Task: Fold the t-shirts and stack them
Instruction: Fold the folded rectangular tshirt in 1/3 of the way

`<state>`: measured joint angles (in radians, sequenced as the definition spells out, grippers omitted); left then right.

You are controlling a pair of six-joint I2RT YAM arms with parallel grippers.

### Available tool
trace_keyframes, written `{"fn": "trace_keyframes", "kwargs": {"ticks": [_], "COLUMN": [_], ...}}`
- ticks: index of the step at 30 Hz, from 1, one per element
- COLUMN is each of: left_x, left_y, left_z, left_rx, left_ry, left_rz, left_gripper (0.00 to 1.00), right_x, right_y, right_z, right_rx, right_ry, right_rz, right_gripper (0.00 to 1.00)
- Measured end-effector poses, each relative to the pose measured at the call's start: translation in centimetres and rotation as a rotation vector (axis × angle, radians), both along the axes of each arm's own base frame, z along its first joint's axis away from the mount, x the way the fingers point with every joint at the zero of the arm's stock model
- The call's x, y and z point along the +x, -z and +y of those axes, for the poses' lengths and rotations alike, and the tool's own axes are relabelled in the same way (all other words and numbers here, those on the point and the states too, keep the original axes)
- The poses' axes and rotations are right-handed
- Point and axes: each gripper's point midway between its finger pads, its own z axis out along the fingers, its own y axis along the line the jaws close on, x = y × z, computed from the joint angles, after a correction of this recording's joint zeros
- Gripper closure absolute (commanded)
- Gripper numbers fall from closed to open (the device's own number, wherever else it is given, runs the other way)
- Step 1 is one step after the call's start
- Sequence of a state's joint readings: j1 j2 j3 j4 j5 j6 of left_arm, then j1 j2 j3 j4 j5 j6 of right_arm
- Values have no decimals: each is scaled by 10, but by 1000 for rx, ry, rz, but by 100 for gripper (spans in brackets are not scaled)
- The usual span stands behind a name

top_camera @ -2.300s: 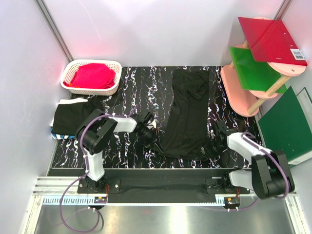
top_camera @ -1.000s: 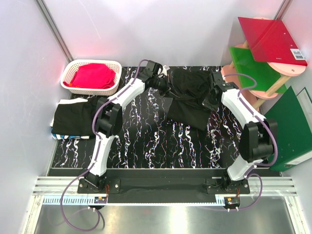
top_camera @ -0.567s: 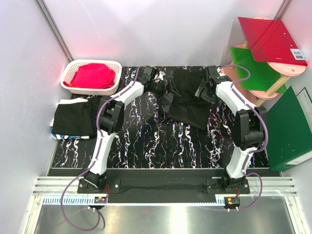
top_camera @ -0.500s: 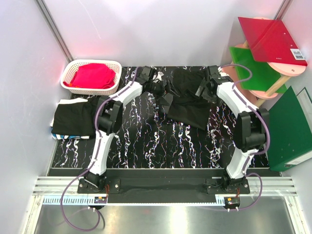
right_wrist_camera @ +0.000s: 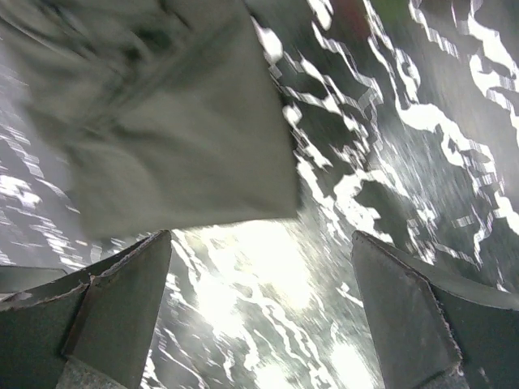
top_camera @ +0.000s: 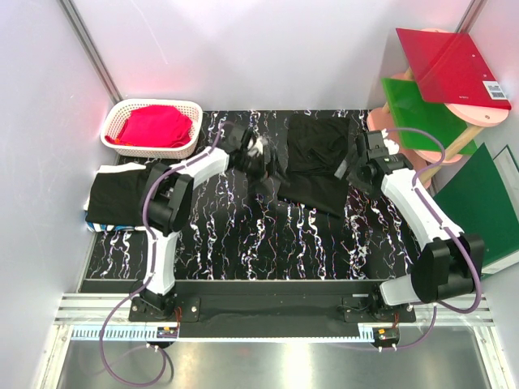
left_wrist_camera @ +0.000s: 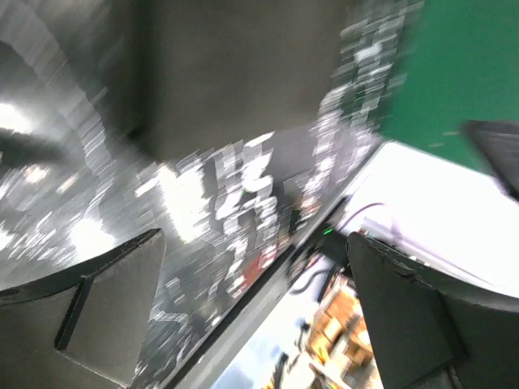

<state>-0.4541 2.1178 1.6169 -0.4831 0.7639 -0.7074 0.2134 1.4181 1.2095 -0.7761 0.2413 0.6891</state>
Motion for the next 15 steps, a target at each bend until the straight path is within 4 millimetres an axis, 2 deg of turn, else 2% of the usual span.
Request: {"fn": "trace_keyframes", "kwargs": {"ticks": [2, 5, 10, 15], "left_x": [-19, -31, -25, -3], "left_y": [28, 51, 56, 55], "left_z": [11, 20, 19, 4], "left_rx": [60, 109, 99, 55], "left_ry": [5, -4, -22, -32], "left_rz": [76, 125, 127, 111], "left_gripper": [1, 1, 1, 1], "right_x": [-11, -17, -22, -27], "right_y": [10, 8, -5, -11], "right_z": [0, 0, -1, -2], "right_rx": [2, 11, 23, 26], "right_ry": [2, 3, 8, 10], "right_rz": [43, 49, 16, 5], "right_gripper": [0, 0, 0, 0]}}
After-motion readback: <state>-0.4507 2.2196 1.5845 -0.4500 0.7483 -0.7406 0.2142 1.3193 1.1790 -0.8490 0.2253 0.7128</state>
